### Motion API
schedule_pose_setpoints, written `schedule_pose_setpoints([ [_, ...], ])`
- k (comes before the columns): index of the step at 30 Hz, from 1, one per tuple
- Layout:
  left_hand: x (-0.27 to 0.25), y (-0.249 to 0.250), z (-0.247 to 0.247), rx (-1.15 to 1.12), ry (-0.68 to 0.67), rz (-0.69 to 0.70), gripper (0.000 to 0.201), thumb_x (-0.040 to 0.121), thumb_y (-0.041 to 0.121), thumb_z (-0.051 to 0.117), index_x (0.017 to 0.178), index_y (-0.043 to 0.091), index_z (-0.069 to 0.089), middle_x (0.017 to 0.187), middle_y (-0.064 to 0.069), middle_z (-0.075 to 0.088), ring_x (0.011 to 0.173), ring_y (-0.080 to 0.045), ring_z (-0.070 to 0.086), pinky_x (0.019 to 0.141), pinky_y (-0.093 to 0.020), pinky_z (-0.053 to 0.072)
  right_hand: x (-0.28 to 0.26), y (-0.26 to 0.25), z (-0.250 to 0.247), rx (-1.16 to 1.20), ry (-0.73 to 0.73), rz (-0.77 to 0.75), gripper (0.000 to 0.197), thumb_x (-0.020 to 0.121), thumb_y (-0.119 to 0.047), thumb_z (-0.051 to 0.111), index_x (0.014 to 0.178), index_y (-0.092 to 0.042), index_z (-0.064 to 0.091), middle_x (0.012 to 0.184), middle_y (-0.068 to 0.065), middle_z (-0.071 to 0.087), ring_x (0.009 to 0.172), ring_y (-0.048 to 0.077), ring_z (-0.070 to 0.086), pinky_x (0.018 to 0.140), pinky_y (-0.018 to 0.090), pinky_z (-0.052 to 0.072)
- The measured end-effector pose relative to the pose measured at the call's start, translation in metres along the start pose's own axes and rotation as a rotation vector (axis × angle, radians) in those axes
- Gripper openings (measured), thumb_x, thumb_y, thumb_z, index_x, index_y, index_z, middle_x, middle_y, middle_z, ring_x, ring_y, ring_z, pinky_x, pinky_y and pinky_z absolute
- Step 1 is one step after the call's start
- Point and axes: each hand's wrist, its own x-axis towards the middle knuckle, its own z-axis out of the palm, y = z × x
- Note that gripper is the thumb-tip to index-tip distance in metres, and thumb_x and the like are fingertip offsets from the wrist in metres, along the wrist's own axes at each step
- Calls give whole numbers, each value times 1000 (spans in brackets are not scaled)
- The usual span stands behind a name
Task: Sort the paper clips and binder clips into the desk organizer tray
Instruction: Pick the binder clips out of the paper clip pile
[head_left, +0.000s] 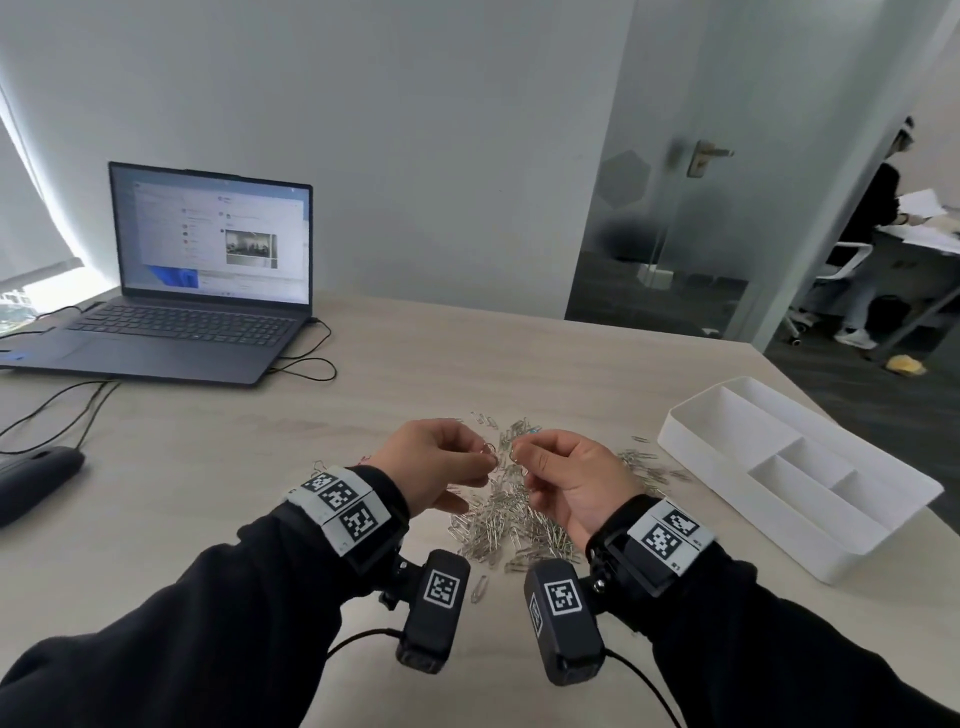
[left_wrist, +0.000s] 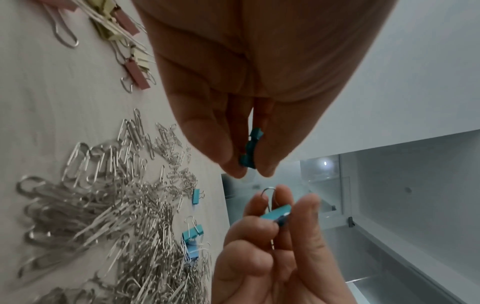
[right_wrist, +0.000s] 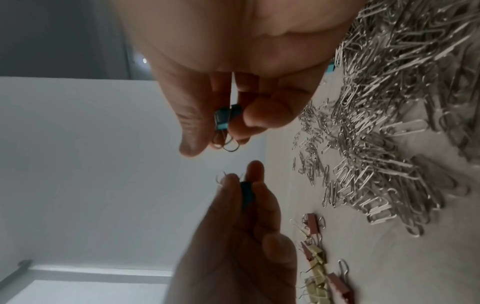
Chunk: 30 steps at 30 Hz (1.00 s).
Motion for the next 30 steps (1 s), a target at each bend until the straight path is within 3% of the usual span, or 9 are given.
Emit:
schedule_pose_setpoints([
  [6, 4, -7, -29, 36, 55, -47, 8, 94, 12, 62, 93, 12, 70, 90, -5, 77, 70, -12, 69, 47, -24, 51, -1, -1, -4, 215, -53, 18, 25, 90, 14, 52, 99, 0, 71, 83, 11, 70, 65, 16, 66, 50, 24, 55],
  [11, 9, -14, -58, 624, 247, -8, 7, 87, 22, 69, 82, 24, 74, 76, 7, 72, 61, -9, 62, 50, -19, 42, -1, -1, -5, 220, -37, 27, 21, 91, 9, 55, 100, -2, 70, 81, 10, 70, 62, 14, 65, 49, 24, 55],
  [14, 12, -22, -70, 810, 200, -121, 6, 82, 27, 73, 76, 29, 74, 73, 8, 71, 60, -9, 59, 53, -20, 42, -1, 0, -4, 178, -1, 44, 17, 88, 7, 62, 101, -2, 68, 79, 11, 72, 56, 14, 63, 45, 25, 54],
  [16, 13, -27, -75, 879, 184, -143, 6, 80, 26, 73, 85, 29, 75, 86, 7, 72, 69, -10, 60, 60, -21, 43, -3, 1, -5, 110, 14, 65, 16, 85, 5, 66, 100, -2, 67, 81, 12, 71, 56, 15, 62, 43, 25, 53],
  [18, 12, -28, -75, 876, 248, -65, 20, 79, 29, 73, 99, 30, 71, 102, 7, 67, 80, -11, 61, 67, -24, 44, -5, 3, -6, -41, 27, 69, 16, 83, 1, 72, 97, -5, 69, 81, 9, 70, 59, 15, 62, 45, 25, 51],
  [20, 6, -21, -64, 794, 301, 74, 18, 83, 36, 71, 100, 32, 69, 100, 10, 65, 81, -10, 62, 65, -23, 44, -6, 7, -7, -238, 41, 45, 16, 80, -5, 76, 95, -11, 73, 77, 3, 67, 60, 12, 59, 47, 25, 49],
  [23, -5, -3, -33, 442, 86, 125, 13, 85, 41, 69, 98, 36, 69, 86, 13, 72, 74, -5, 70, 55, -22, 51, -7, 13, -1, -361, 33, 12, 14, 81, -13, 78, 93, -18, 76, 76, 1, 67, 59, 11, 57, 47, 25, 46],
  [25, -9, 1, -16, 318, -48, 113, 16, 83, 33, 74, 99, 34, 70, 82, 12, 74, 69, -3, 70, 54, -23, 55, -6, 16, 3, -392, 18, 3, 12, 81, -17, 78, 92, -19, 76, 79, 0, 69, 61, 11, 59, 46, 25, 45],
  [30, -1, -8, -9, 374, -38, 81, 11, 78, 17, 78, 83, 27, 77, 74, 7, 75, 70, -13, 73, 63, -32, 62, -6, 19, 2, -427, -31, 31, 14, 81, -13, 76, 94, -18, 75, 82, 2, 73, 61, 12, 61, 47, 24, 46],
])
